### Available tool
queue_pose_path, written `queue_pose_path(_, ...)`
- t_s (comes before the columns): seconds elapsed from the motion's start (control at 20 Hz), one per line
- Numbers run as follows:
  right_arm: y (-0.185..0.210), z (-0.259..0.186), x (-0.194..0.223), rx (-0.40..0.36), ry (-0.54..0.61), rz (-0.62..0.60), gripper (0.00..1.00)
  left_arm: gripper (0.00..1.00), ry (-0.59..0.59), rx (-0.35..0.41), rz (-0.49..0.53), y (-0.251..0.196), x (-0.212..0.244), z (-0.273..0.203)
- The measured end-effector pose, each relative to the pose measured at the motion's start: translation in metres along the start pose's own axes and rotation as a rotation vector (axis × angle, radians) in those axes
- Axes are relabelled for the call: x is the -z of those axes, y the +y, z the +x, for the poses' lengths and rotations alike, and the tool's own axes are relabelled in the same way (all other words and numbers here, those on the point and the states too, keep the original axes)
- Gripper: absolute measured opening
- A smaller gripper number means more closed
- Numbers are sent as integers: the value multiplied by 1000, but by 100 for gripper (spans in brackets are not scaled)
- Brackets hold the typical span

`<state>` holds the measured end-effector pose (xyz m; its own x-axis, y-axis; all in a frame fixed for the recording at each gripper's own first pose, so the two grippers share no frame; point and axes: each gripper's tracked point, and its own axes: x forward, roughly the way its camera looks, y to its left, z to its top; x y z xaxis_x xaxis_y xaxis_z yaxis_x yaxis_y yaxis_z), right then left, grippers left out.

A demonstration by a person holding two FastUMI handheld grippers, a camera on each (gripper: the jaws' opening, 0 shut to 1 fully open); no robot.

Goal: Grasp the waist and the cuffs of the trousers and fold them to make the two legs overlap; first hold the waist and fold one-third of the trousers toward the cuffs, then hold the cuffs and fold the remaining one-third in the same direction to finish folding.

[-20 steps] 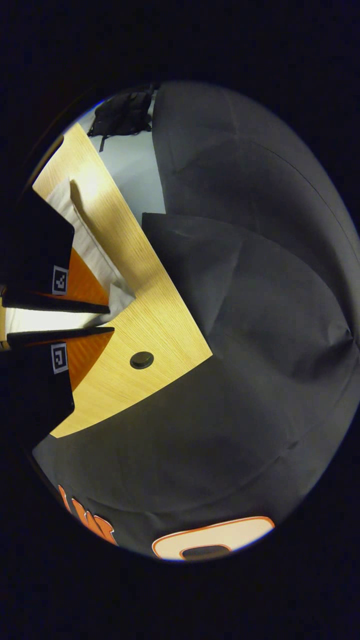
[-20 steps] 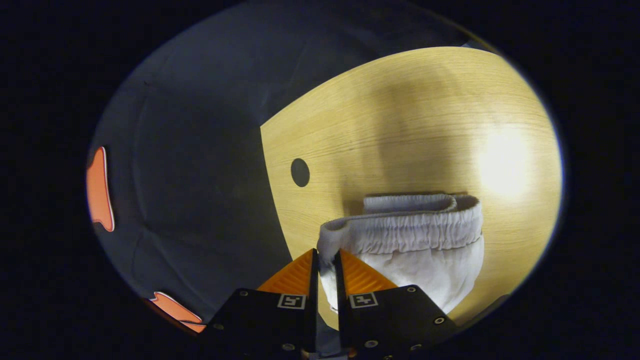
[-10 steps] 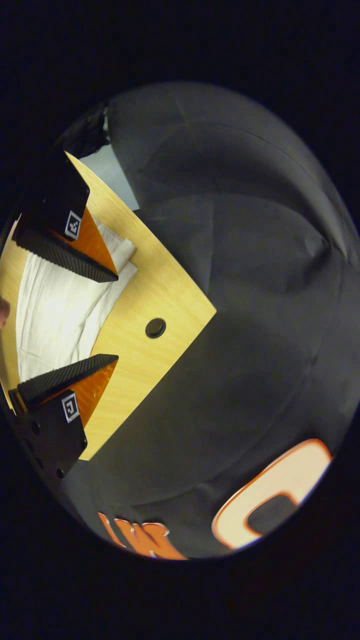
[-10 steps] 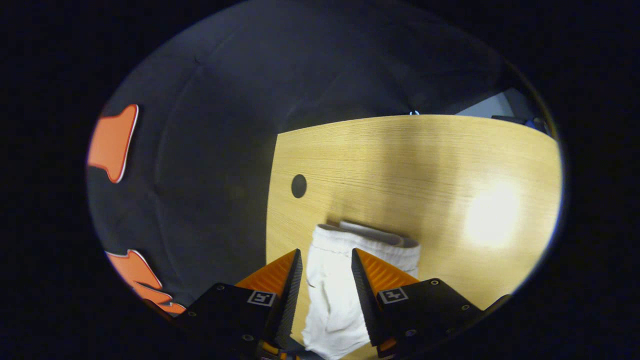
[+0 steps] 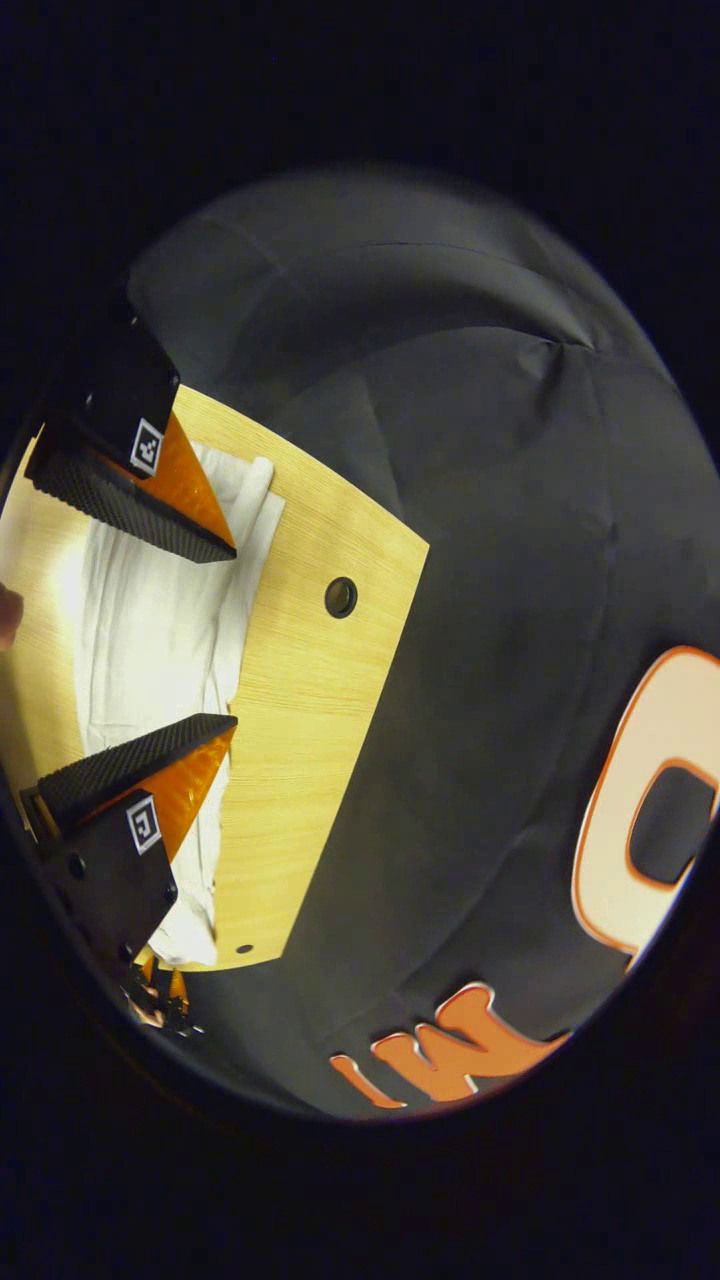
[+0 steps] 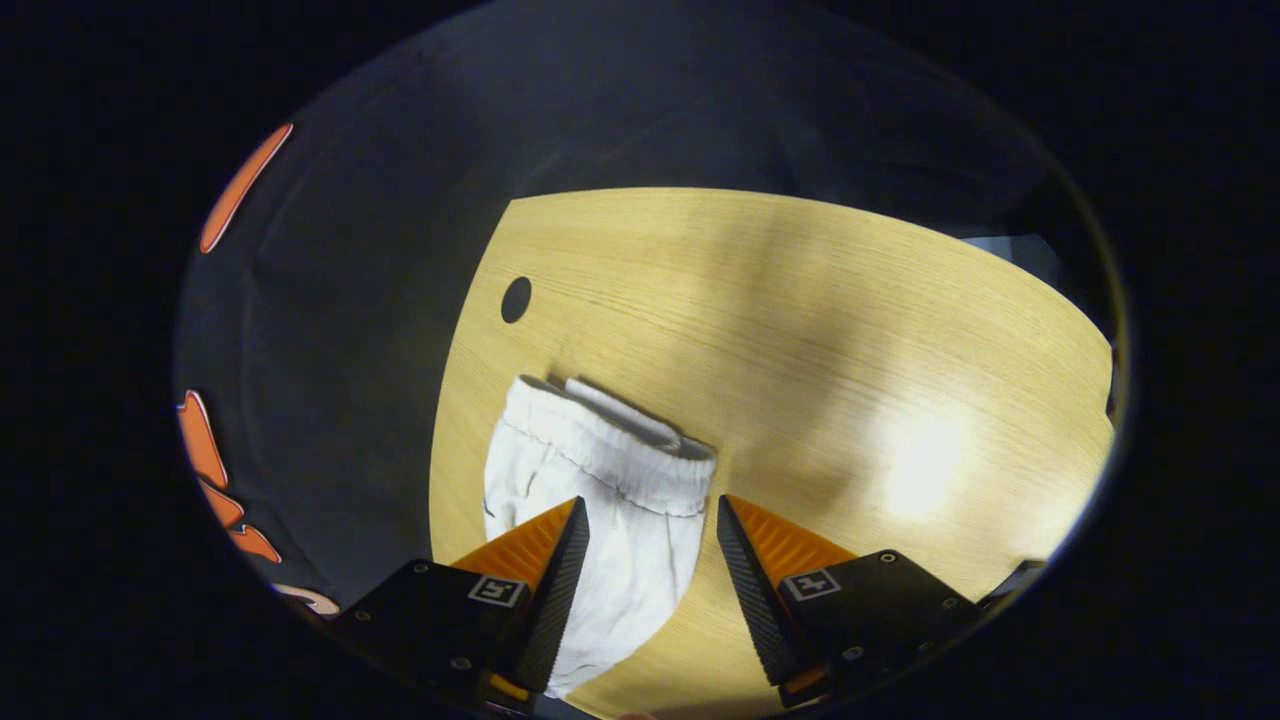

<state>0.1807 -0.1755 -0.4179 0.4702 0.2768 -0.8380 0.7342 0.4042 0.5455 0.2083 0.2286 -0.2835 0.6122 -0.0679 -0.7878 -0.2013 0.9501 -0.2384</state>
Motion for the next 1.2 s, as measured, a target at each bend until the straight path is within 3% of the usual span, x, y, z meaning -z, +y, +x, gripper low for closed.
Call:
queue_pose_path(0.25, 2, 16, -3, -13, -30, -60, 90, 100, -98, -62, 230, -20, 2, -28)
queue_pose_path(0.45, 6, 31, -7, -19, -58, -62, 94, 100, -101, -75, 248, -36, 20, -52)
queue_pose_path(0.55, 1, 33, -13, -9, -79, -53, 81, 100, -104, -69, 224, -42, 29, -62)
queue_pose_path(0.6, -2, 33, -13, -4, -82, -47, 82, 100, -102, -67, 213, -44, 36, -68)
queue_pose_path(0.65, -5, 34, -13, -1, -83, -42, 59, 100, -98, -67, 206, -47, 41, -72)
queue_pose_path(0.7, -6, 35, -14, -5, -91, -39, 55, 100, -94, -70, 201, -47, 48, -77)
queue_pose_path(0.8, -5, 33, -8, -31, -92, -18, 25, 100, -85, -79, 194, -51, 61, -86)
queue_pose_path(0.85, -5, 34, -9, -38, -98, -6, 16, 100, -82, -78, 183, -53, 68, -89)
queue_pose_path(1.05, 9, 17, -9, -84, -127, -21, 7, 100, -84, -36, 72, -78, 99, -100)
queue_pose_path(1.2, 25, -12, -4, -161, -148, -37, 7, 100, -67, -26, 91, -88, 121, -98)
